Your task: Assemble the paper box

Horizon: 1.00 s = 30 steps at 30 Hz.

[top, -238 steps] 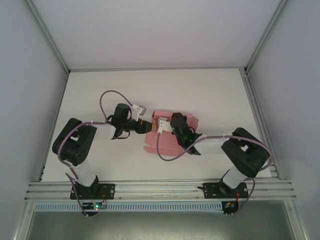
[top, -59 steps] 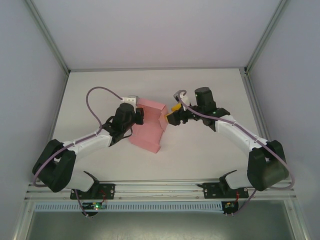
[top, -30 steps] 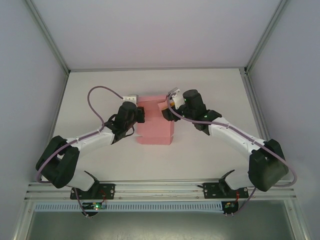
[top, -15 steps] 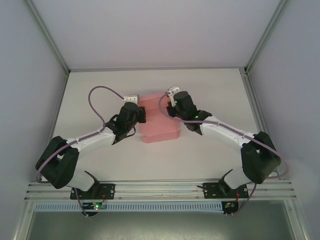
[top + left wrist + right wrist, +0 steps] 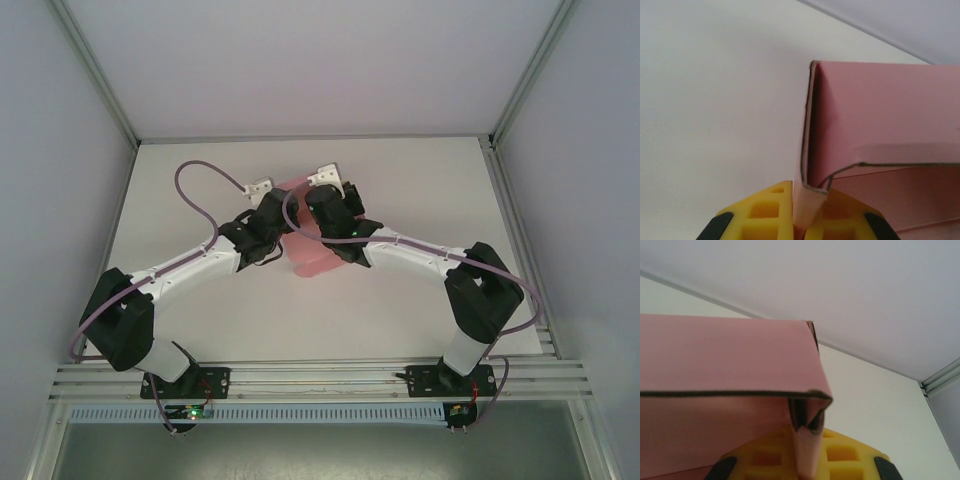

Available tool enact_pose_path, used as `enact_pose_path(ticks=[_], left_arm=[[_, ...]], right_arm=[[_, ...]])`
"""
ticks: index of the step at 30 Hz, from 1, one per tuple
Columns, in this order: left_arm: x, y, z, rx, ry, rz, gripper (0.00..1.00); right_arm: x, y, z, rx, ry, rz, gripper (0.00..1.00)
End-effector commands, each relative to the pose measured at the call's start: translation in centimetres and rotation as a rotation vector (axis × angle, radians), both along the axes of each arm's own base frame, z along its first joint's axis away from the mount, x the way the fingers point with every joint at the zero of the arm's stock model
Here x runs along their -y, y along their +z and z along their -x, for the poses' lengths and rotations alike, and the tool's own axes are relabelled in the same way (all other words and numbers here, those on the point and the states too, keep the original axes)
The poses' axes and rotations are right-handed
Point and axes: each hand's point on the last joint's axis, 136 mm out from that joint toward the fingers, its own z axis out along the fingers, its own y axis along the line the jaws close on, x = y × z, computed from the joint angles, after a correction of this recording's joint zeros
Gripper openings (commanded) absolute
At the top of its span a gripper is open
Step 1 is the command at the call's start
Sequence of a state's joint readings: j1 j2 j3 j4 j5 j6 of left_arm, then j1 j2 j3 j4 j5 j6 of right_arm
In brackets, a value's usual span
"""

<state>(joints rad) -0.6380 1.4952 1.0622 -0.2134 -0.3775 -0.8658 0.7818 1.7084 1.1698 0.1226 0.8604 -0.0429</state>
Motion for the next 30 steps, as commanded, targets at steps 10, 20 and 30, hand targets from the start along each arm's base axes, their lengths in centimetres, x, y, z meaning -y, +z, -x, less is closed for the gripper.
enact_pose_path(ticks=[10,20,30], left_arm=[[0.7,1.2,-0.4,0.150,-0.199,-0.030,0.00],[2.1,3.7,-0.9,0.282,-0.366,-0.160,0.00],[5.7,4.1,0.9,0.332,-0.816,-0.409,0.00]], right_arm=[[-4.6,1.1,2.7,-0.024,0.597,-0.365,0.53],[-3.3,6.9,9.2,-0.005,0.840,-0.537,0.98],[2.8,9.1,10.7,-0.150,0.688,-0.611,0.98]])
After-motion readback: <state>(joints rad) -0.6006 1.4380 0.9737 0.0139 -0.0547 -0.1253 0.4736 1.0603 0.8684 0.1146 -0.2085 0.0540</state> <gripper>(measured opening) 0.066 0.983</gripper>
